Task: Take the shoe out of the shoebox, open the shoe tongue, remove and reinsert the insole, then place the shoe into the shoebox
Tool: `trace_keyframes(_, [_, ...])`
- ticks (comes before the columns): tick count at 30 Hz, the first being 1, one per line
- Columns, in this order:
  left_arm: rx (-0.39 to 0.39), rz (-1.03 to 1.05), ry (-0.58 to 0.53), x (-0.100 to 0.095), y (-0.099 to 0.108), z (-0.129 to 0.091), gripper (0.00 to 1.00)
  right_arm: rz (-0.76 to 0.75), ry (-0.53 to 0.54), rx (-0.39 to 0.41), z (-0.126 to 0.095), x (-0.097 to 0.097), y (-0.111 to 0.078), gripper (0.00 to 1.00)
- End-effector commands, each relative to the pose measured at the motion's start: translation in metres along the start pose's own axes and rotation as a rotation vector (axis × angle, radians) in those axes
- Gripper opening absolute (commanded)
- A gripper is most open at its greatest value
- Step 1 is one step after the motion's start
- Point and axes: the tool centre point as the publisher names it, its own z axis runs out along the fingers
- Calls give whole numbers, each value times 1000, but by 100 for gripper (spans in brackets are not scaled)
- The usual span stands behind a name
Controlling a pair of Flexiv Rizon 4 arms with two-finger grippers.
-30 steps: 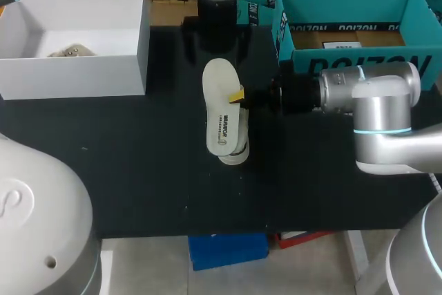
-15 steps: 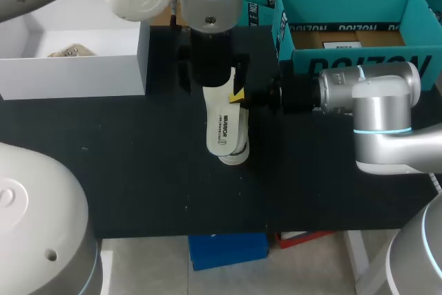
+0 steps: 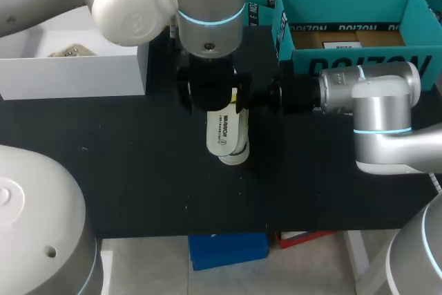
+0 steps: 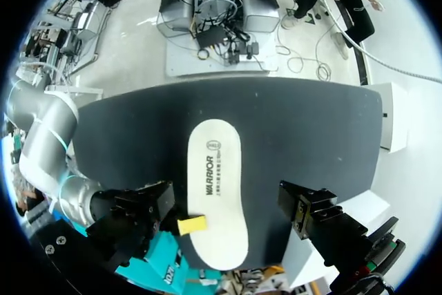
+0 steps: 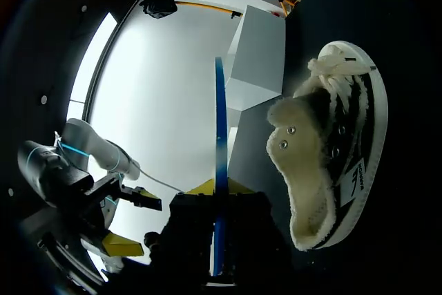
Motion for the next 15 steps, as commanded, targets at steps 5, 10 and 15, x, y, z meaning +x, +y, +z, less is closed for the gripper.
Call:
trace_keyframes(5, [19,7,-88,5,-7,11,100,0,-1,-1,1,0,0,0])
trace_keyframes(10, [63,28,-319,18,-4,8,100,0,-1,-1,1,0,0,0])
trace_keyframes(15, [76,42,-489,31,0,8,100,0,-1,-1,1,0,0,0])
